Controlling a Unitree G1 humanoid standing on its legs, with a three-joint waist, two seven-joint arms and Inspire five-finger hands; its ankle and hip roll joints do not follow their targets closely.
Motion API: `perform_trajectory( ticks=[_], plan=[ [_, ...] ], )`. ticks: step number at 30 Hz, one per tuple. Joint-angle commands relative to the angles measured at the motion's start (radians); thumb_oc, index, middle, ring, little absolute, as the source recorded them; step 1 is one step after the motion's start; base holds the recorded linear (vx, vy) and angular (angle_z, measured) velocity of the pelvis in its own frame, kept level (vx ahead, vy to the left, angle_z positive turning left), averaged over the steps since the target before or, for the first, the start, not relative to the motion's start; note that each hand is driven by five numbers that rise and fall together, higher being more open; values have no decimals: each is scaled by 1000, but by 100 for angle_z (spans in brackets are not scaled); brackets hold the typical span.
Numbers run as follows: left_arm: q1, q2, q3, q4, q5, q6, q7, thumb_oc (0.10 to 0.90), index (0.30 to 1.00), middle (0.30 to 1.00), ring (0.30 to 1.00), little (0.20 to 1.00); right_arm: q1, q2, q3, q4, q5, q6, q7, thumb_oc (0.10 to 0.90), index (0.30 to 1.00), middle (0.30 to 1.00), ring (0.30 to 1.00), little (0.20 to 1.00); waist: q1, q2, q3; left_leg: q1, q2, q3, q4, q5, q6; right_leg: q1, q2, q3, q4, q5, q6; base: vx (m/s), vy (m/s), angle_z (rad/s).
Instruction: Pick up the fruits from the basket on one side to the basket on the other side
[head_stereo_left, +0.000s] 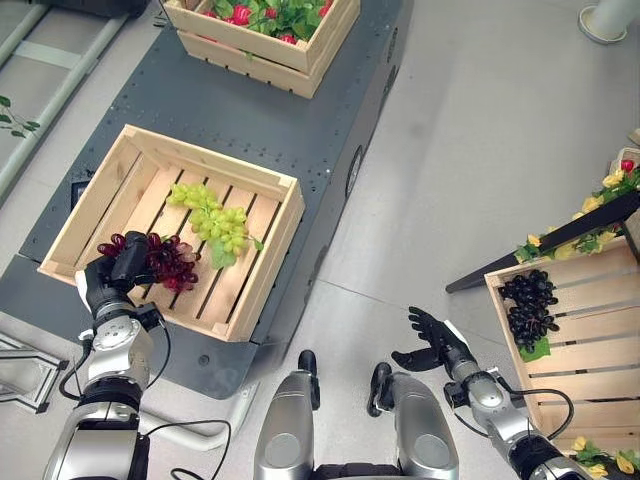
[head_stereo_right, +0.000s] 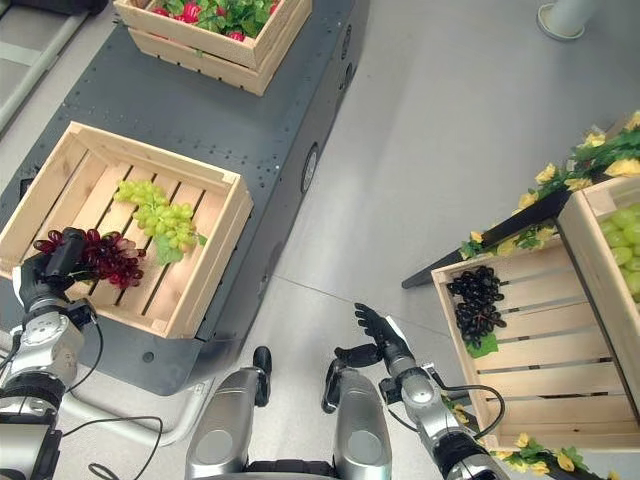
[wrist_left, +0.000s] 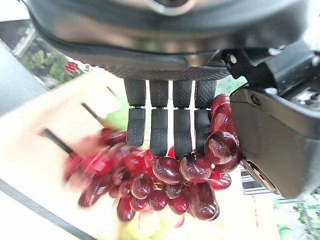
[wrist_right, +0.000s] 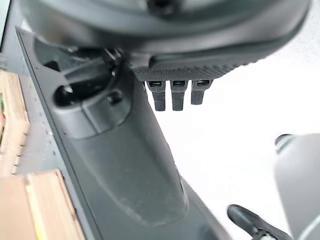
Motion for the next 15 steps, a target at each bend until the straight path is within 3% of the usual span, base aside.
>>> perform_trajectory(
  ticks=[1,5,15],
  plan=[
    [3,50,40,-87,-1,-184,-8,400,300,300,300,300,48,-6,-12,-42,22,-61,-5,800,900,900,900,900,-18,65,-208,60,-69,-30,-75,-19,43,60,-5,13,-151,93,-16,56,-42,0],
    [7,70,40,-115,36,-204,-19,400,300,300,300,300,65,7,-16,-67,53,-79,-18,800,900,900,900,900,-18,82,-266,131,-82,-39,-159,-8,40,145,4,11,-257,120,-5,67,-55,2],
    [-25,115,25,-169,27,-217,-79,400,300,300,300,300,74,40,-28,-85,120,-115,-49,800,900,900,900,900,-19,115,-354,222,-91,-56,-284,19,43,238,10,16,-378,171,13,49,-76,4]
  ],
)
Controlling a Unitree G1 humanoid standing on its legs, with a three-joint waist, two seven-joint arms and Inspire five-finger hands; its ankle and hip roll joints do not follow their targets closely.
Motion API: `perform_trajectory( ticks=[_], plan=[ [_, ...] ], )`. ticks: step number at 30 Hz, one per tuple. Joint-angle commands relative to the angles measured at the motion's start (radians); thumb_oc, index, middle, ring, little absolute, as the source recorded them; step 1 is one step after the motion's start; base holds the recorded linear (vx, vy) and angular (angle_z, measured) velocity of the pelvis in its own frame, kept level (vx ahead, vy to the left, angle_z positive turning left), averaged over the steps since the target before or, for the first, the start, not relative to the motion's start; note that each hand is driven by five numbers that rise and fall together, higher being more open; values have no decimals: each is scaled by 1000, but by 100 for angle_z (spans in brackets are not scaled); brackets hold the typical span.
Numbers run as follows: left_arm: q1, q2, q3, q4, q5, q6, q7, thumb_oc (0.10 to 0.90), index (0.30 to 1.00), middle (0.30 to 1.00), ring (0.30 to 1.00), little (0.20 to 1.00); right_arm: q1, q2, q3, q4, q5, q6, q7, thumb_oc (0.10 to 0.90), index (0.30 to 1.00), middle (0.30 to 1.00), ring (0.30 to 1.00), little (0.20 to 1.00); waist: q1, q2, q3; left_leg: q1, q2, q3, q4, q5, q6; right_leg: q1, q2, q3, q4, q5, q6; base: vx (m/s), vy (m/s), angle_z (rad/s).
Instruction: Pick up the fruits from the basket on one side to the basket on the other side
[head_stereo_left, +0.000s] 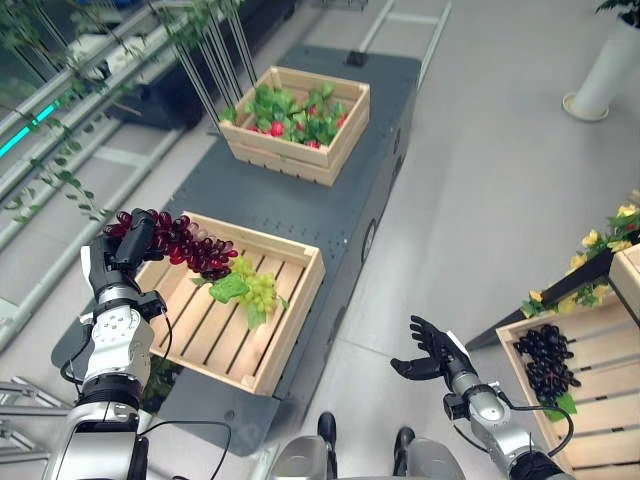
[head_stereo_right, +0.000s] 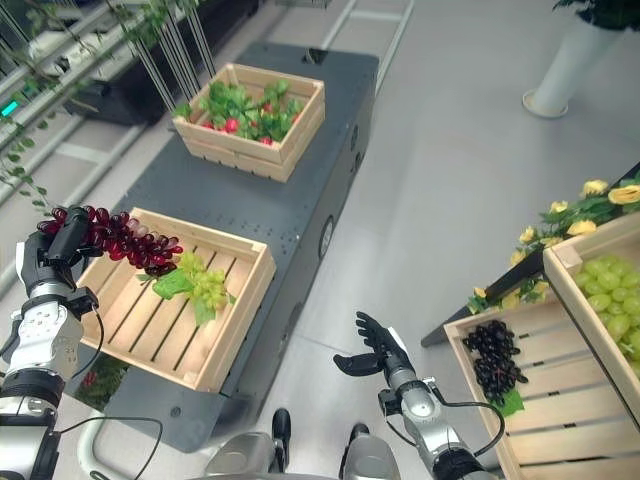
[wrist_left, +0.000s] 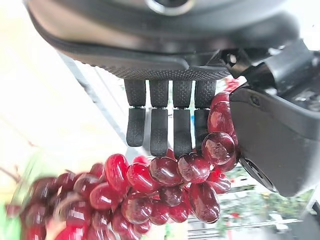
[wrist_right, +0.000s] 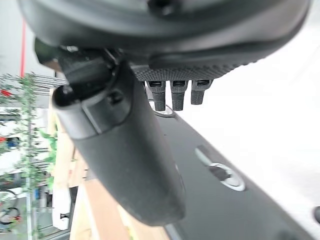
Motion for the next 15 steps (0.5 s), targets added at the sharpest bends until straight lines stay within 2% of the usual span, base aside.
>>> perform_trajectory(
  ticks=[1,9,15],
  plan=[
    [-42,115,14,-96,20,-163,-18,400,300,300,300,300,-13,15,-15,-72,61,-115,-48,800,900,900,900,900,-16,28,-117,2,-69,-54,10,-66,17,5,-22,20,-61,71,-32,11,-86,4],
    [-129,147,-49,-141,38,-149,-81,400,300,300,300,300,-59,10,4,-197,64,-166,-89,800,900,900,900,900,-11,38,-164,35,-64,-58,-71,-38,10,39,-14,22,-162,122,-17,-18,-112,5],
    [-216,170,-109,-179,37,-113,-154,400,300,300,300,300,-154,9,7,-293,65,-201,-98,800,900,900,900,900,-3,40,-190,51,-60,-62,-131,-10,3,61,-6,13,-231,158,-10,-41,-104,-2]
  ],
)
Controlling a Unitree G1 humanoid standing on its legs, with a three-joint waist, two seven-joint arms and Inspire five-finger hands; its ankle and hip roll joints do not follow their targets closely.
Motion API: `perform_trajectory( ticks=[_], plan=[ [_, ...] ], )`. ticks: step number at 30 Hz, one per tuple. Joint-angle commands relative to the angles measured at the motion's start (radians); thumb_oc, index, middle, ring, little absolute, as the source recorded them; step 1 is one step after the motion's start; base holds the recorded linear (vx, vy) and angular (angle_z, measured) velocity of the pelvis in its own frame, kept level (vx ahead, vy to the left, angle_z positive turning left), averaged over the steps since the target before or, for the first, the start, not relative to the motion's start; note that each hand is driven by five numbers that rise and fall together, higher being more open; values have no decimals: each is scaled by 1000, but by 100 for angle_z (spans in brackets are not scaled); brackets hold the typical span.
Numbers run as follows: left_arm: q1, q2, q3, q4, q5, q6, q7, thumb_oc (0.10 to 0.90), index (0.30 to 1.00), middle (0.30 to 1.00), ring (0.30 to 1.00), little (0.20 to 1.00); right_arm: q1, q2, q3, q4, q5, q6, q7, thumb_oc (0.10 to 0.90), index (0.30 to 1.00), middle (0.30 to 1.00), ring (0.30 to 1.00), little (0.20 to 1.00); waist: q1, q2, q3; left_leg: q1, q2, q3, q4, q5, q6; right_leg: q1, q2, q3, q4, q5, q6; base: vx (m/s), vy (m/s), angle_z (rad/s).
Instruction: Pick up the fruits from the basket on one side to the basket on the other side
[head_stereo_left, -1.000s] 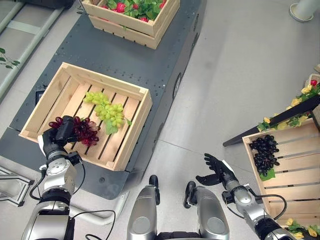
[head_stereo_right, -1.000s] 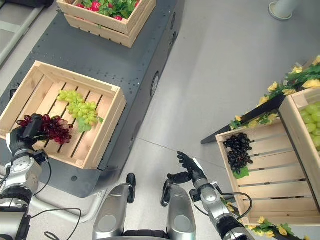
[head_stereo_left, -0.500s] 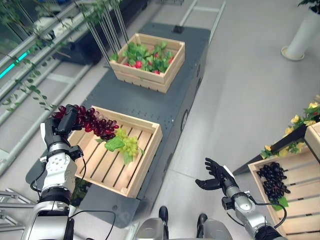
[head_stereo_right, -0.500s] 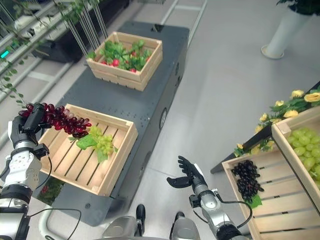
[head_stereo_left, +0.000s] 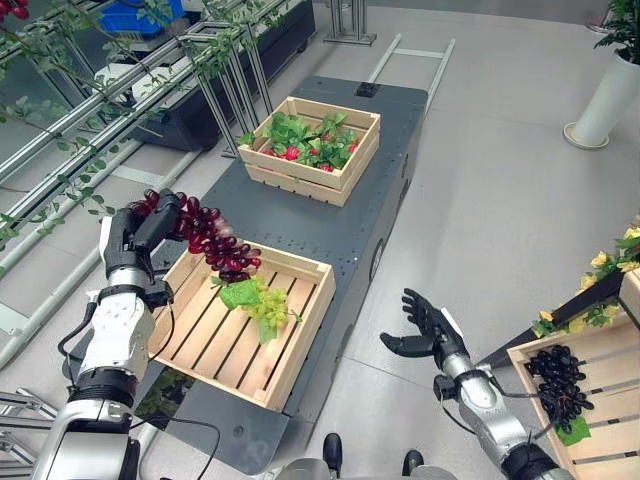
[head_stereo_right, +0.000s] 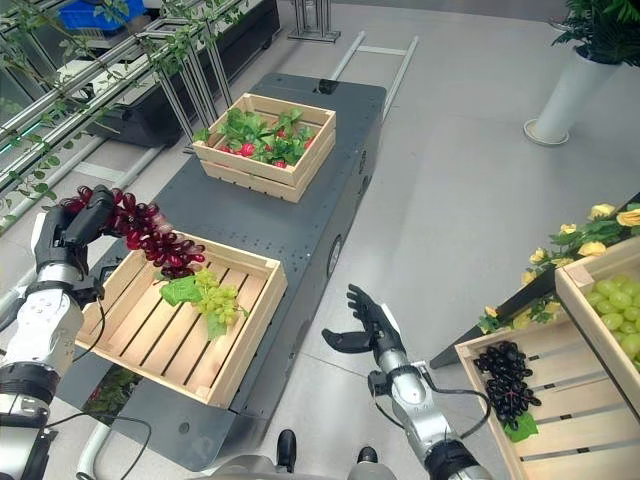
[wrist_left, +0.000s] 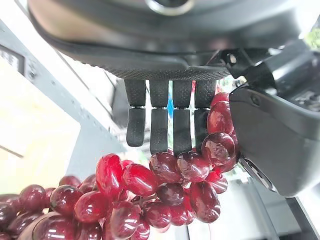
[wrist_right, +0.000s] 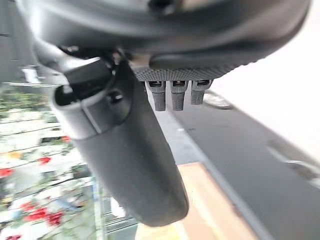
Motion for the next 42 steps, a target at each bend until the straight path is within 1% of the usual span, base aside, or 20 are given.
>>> perform_trajectory(
  ticks=[1,3,6,7,10,12,15,17,19,21,23,31,33,37,42],
  plan=[
    [-234,128,-36,-42,-18,-103,-51,400,300,300,300,300,-93,1,7,-147,42,-160,-50,800,900,900,900,900,-4,48,-144,2,-30,-51,6,-85,-27,-42,-9,4,24,16,-40,-31,-91,-2],
    [-284,136,-68,-38,-28,-96,-82,400,300,300,300,300,-127,-3,9,-187,55,-154,-33,800,900,900,900,900,-4,47,-152,-3,-29,-54,1,-81,-28,-41,-6,1,18,19,-39,-28,-90,3],
    [-353,144,-107,-45,-46,-86,-107,400,300,300,300,300,-178,-26,-4,-254,129,-136,28,800,900,900,900,900,-4,44,-164,-12,-28,-62,1,-79,-29,-39,-2,-10,16,16,-39,-20,-83,3],
    [-390,139,-128,-45,-54,-82,-111,400,300,300,300,300,-219,-35,-9,-277,160,-131,32,800,900,900,900,900,-3,41,-169,-16,-26,-64,1,-78,-30,-39,0,-14,14,14,-41,-23,-81,1],
    [-435,125,-156,-46,-66,-74,-121,400,300,300,300,300,-275,-31,-27,-299,214,-116,37,800,900,900,900,900,-1,34,-173,-16,-24,-65,1,-79,-32,-36,2,-17,10,13,-42,-11,-70,1],
    [-467,108,-175,-49,-68,-70,-131,400,300,300,300,300,-320,-19,-32,-323,260,-83,44,800,900,900,900,900,-1,29,-179,-15,-22,-62,1,-81,-33,-32,3,-16,3,15,-44,-5,-49,-1],
    [-506,101,-201,-46,-81,-73,-146,400,300,300,300,300,-362,-16,-32,-336,301,-62,47,800,900,900,900,900,-2,25,-186,-14,-18,-59,1,-82,-35,-32,4,-14,2,13,-45,-7,-39,-1],
    [-529,93,-214,-45,-81,-75,-151,400,300,300,300,300,-382,-12,-34,-346,328,-22,46,800,900,900,900,900,-4,21,-191,-13,-15,-54,1,-83,-36,-33,6,-9,2,12,-46,0,-15,-1],
    [-552,89,-233,-50,-87,-72,-151,400,300,300,300,300,-395,-10,-31,-358,386,19,69,800,900,900,900,900,-9,17,-194,-11,-11,-48,1,-83,-38,-34,9,-4,2,12,-48,0,0,0],
    [-563,79,-245,-58,-89,-70,-150,400,300,300,300,300,-397,0,-32,-369,449,47,96,800,900,900,900,900,-14,14,-196,-10,-9,-45,1,-84,-38,-35,12,1,2,12,-49,0,0,0],
    [-578,65,-258,-65,-84,-67,-151,400,300,300,300,300,-403,11,-33,-372,484,71,117,800,900,900,900,900,-16,10,-198,-10,-8,-42,1,-84,-39,-37,14,6,2,10,-51,0,0,0],
    [-614,19,-313,-97,-81,-66,-167,400,300,300,300,300,-466,10,-5,-369,508,164,123,800,900,900,900,900,-25,-7,-203,-9,1,-27,1,-84,-44,-42,23,20,2,11,-55,-3,-14,-7],
    [-623,9,-325,-106,-79,-63,-162,400,300,300,300,300,-477,12,3,-373,515,175,131,800,900,900,900,900,-30,-10,-205,-9,3,-23,1,-84,-45,-44,25,25,2,12,-56,-10,-17,-14],
    [-628,-13,-346,-109,-77,-69,-174,400,300,300,300,300,-495,24,20,-380,553,175,168,800,900,900,900,900,-33,-15,-205,-8,5,-15,1,-84,-44,-47,26,32,2,11,-59,-14,-20,-8],
    [-648,-34,-371,-114,-72,-66,-179,400,300,300,300,300,-520,21,31,-364,535,172,176,800,900,900,900,900,-37,-18,-204,-5,8,-10,1,-87,-44,-46,28,37,2,8,-60,-3,-6,-2]
  ],
)
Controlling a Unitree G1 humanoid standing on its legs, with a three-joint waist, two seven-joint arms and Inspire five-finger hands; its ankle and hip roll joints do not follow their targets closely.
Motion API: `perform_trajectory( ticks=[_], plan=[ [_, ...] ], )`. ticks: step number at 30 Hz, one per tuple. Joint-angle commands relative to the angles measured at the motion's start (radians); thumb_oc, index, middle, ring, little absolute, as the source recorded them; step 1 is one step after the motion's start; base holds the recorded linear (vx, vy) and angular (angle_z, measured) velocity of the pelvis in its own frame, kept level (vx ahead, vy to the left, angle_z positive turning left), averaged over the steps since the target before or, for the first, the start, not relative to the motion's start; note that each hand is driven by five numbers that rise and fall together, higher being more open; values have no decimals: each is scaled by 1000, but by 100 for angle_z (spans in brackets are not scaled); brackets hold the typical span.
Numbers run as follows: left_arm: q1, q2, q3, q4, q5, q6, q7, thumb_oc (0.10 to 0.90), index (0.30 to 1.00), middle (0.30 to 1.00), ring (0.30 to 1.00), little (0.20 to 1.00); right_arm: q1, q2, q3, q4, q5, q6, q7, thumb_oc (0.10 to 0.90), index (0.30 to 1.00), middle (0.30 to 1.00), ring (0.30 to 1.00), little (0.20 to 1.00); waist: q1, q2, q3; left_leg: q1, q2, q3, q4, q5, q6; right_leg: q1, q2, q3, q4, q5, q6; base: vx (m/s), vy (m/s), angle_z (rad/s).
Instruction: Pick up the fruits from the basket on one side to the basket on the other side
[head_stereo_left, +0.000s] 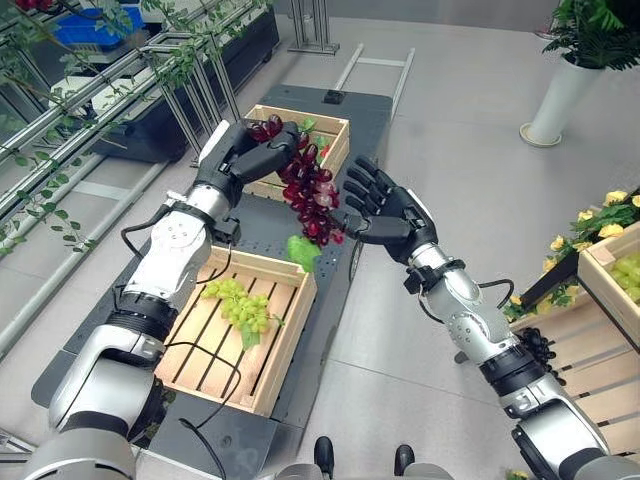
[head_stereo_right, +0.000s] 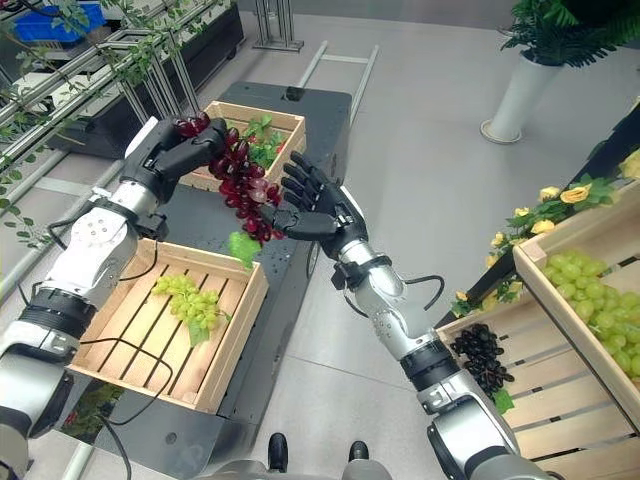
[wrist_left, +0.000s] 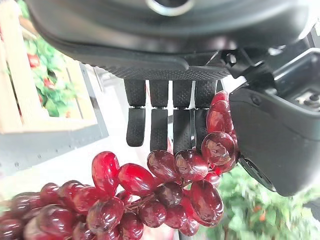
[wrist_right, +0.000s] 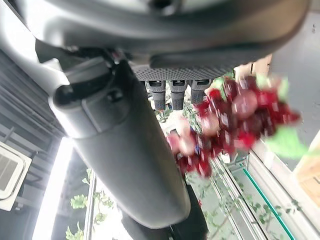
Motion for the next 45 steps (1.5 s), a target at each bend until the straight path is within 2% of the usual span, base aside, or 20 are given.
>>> perform_trajectory(
  ticks=[1,9,21,24,26,29,37,44,45],
  plan=[
    [-249,-23,9,23,-69,-99,17,400,300,300,300,300,-127,26,13,-46,29,-72,68,800,900,900,900,900,7,11,-186,13,-3,-37,1,-102,-41,-6,15,-14,2,-21,-52,-8,-14,-5],
    [-252,-32,-10,-7,-59,-79,5,400,300,300,300,300,-158,-12,52,-41,-114,-30,70,800,900,900,900,900,3,5,-184,16,1,-34,1,-103,-43,-7,19,-5,2,-23,-54,-9,-15,-9],
    [-257,-65,-31,-84,-63,-74,-8,400,300,300,300,300,-225,-56,110,-15,-309,15,-12,800,900,900,900,900,-1,-1,-177,20,4,-34,1,-104,-46,-4,24,4,2,-24,-57,0,0,0],
    [-260,-70,-35,-111,-63,-64,-9,400,300,300,300,300,-228,-52,116,-2,-284,32,-12,800,900,900,900,900,-1,-2,-175,20,4,-34,1,-104,-46,-2,23,3,2,-25,-57,0,0,0],
    [-263,-75,-39,-130,-64,-66,-14,400,300,300,300,300,-224,-36,119,13,-211,38,7,800,900,900,900,900,1,-2,-172,21,4,-35,1,-106,-46,-2,23,1,2,-26,-58,0,0,0],
    [-259,-83,-39,-146,-62,-68,-23,400,300,300,300,300,-217,-23,116,31,-179,30,22,800,900,900,900,900,3,-1,-170,23,5,-35,1,-107,-46,1,23,-1,2,-26,-58,0,0,0],
    [-249,-103,-39,-199,-116,-36,-64,400,300,300,300,300,-202,32,75,70,-16,-40,27,800,900,900,900,900,15,1,-171,26,3,-46,1,-108,-47,7,21,-11,2,-28,-58,0,0,0],
    [-248,-121,-40,-222,-112,-26,-75,400,300,300,300,300,-198,72,49,111,54,-93,16,800,900,900,900,900,23,3,-174,29,3,-51,1,-109,-47,12,20,-21,2,-28,-57,0,0,0],
    [-245,-123,-42,-237,-108,-17,-72,400,300,300,300,300,-201,78,44,114,74,-118,11,800,900,900,900,900,26,3,-175,28,3,-54,1,-108,-47,13,19,-23,2,-29,-57,0,0,0]
  ],
)
